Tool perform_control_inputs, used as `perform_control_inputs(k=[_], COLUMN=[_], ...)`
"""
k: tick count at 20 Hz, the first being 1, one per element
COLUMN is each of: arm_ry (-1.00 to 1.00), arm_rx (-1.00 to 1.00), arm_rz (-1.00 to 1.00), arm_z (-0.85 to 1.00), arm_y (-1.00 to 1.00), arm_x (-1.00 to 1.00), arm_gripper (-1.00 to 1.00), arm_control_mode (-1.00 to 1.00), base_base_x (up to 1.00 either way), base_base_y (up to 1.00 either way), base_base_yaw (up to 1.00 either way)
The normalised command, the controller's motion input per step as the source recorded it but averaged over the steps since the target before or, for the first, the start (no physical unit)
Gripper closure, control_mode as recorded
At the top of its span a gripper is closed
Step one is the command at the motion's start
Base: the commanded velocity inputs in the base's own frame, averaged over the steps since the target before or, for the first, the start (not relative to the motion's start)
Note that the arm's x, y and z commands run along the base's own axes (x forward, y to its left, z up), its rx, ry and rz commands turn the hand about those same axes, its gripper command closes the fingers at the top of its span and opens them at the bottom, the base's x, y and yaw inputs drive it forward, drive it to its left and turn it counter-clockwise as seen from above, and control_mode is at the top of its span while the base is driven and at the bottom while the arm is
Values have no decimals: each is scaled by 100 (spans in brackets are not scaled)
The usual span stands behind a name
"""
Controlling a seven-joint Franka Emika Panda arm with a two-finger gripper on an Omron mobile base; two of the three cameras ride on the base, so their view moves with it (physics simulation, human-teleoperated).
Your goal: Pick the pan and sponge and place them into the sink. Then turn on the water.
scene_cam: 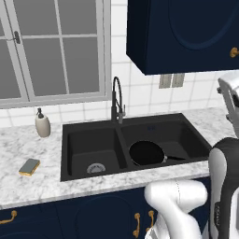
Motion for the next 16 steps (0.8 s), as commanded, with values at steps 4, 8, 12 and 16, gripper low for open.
perform_control_inputs(k=[4, 8, 12, 16], arm_ry=[43, 58, 54, 35], arm_rx=[-91, -73, -45, -11], arm_rz=[3, 14, 17, 26], arm_z=[-70, -72, -69, -88], arm_y=[100, 98, 64, 17], arm_x=[32, 44, 45, 50], arm_gripper=[-100, -100, -100, -100], arm_control_mode=[-100, -100, -100, -100], base_base_x=[0, 0, 0, 0], base_base_y=[0, 0, 0, 0], base_base_yaw=[0, 0, 0, 0])
